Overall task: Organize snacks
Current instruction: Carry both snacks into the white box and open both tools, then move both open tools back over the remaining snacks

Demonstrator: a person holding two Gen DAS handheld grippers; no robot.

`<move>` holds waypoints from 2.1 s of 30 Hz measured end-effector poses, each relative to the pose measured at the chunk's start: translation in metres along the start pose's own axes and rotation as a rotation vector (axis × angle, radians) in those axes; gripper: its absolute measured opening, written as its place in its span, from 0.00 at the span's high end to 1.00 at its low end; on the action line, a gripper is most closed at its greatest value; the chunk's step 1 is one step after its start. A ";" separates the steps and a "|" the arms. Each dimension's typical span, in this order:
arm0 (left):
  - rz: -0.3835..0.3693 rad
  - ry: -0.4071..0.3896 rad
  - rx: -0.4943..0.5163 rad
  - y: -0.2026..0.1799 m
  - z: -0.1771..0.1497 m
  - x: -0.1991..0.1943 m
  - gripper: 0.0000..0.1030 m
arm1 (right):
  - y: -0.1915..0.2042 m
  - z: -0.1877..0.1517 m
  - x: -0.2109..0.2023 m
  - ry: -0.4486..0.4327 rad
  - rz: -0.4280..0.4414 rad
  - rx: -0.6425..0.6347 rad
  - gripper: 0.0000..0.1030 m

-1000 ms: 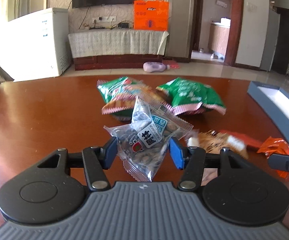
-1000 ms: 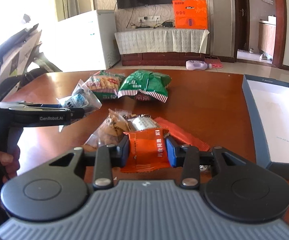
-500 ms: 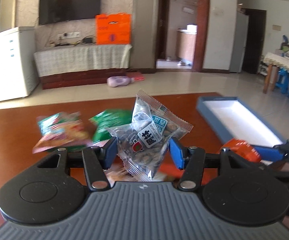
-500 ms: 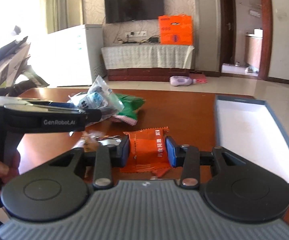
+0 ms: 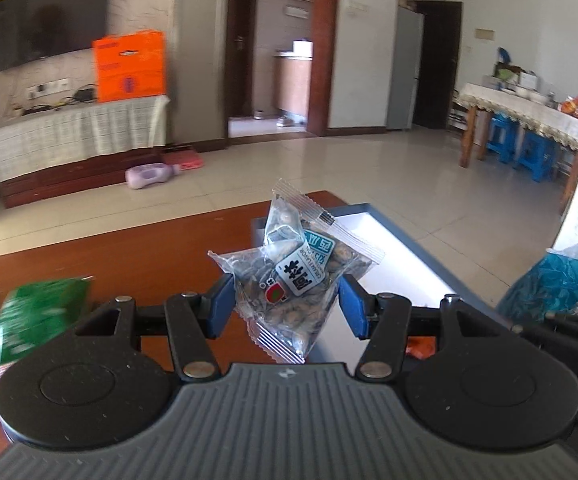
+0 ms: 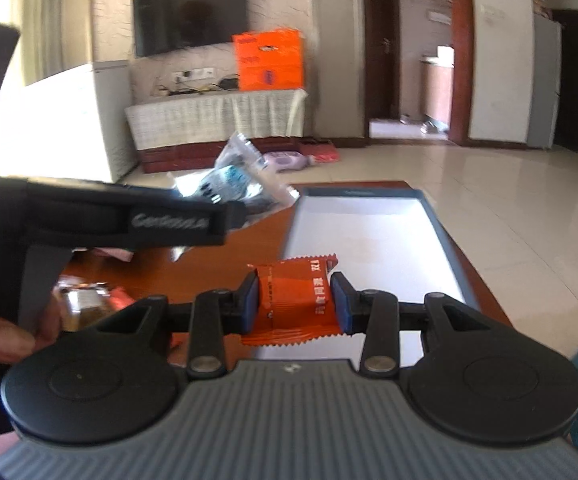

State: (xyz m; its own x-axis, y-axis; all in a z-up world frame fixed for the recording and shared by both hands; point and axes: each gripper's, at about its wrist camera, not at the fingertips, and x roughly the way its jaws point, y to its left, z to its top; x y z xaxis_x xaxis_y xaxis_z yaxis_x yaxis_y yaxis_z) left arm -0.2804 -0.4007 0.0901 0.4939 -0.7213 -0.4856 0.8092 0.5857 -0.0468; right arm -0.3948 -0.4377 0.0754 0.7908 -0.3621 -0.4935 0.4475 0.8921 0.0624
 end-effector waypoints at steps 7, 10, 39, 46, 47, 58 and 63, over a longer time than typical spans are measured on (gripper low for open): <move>-0.025 0.057 0.049 -0.046 0.003 0.069 0.40 | -0.034 -0.007 0.023 0.062 -0.040 0.043 0.60; -0.021 0.086 0.051 -0.049 0.000 0.099 0.40 | -0.043 -0.009 0.033 0.083 -0.047 0.061 0.60; -0.027 0.101 0.096 -0.038 -0.010 0.113 0.12 | -0.059 -0.015 0.051 0.102 -0.110 0.102 0.57; 0.011 0.065 0.057 -0.017 -0.013 0.067 0.12 | -0.054 -0.018 0.031 0.086 -0.116 0.111 0.56; 0.014 0.060 0.049 -0.014 -0.014 0.061 0.12 | -0.053 -0.018 0.027 0.079 -0.117 0.116 0.56; 0.071 0.011 -0.026 0.018 -0.030 -0.032 0.12 | -0.017 -0.015 -0.009 0.009 -0.057 0.095 0.56; 0.162 -0.002 -0.047 0.048 -0.045 -0.083 0.12 | 0.007 -0.016 -0.027 -0.025 0.016 0.098 0.56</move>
State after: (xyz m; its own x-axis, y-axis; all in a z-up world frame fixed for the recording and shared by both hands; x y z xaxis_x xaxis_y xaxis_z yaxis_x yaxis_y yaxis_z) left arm -0.2970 -0.2963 0.0889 0.6171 -0.6168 -0.4886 0.7033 0.7108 -0.0090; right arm -0.4196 -0.4178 0.0754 0.8081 -0.3555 -0.4696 0.4721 0.8677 0.1556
